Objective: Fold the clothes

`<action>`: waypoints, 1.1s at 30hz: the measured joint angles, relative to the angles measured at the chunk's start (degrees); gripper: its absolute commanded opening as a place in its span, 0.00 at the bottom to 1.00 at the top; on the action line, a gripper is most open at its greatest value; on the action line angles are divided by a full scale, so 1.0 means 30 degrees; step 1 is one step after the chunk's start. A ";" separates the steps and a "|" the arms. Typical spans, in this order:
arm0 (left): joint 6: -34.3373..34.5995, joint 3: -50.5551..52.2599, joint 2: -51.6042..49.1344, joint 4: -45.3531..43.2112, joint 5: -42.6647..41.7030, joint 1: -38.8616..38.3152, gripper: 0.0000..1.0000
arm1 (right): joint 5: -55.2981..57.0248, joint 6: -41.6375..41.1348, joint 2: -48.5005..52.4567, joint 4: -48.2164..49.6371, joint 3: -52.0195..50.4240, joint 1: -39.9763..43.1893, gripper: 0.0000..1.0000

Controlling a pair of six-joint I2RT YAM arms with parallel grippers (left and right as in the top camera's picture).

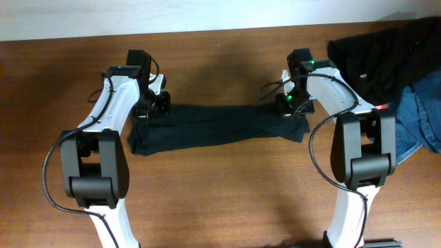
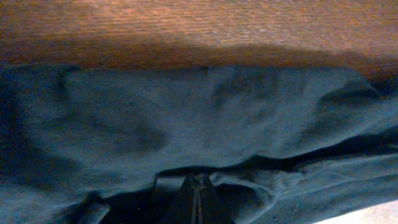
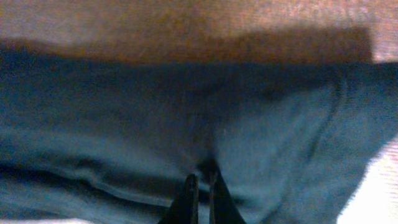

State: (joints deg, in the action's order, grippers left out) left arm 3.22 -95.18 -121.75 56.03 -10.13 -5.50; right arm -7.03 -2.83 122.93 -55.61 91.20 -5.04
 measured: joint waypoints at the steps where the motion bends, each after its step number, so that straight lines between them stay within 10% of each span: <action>1: 0.0000 0.0000 0.0000 -0.0022 0.0102 0.0000 0.01 | 0.0000 0.0015 0.0000 0.0262 -0.0291 0.0000 0.04; 33: 0.0000 0.1727 0.0000 0.2871 0.0364 0.0000 0.00 | -0.0058 -0.0051 -0.0379 0.1319 -0.1479 0.0000 0.04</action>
State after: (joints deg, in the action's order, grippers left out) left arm 3.22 -90.00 -121.75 64.64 -9.04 -5.50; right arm -7.20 -2.98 121.80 -51.66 86.76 -5.04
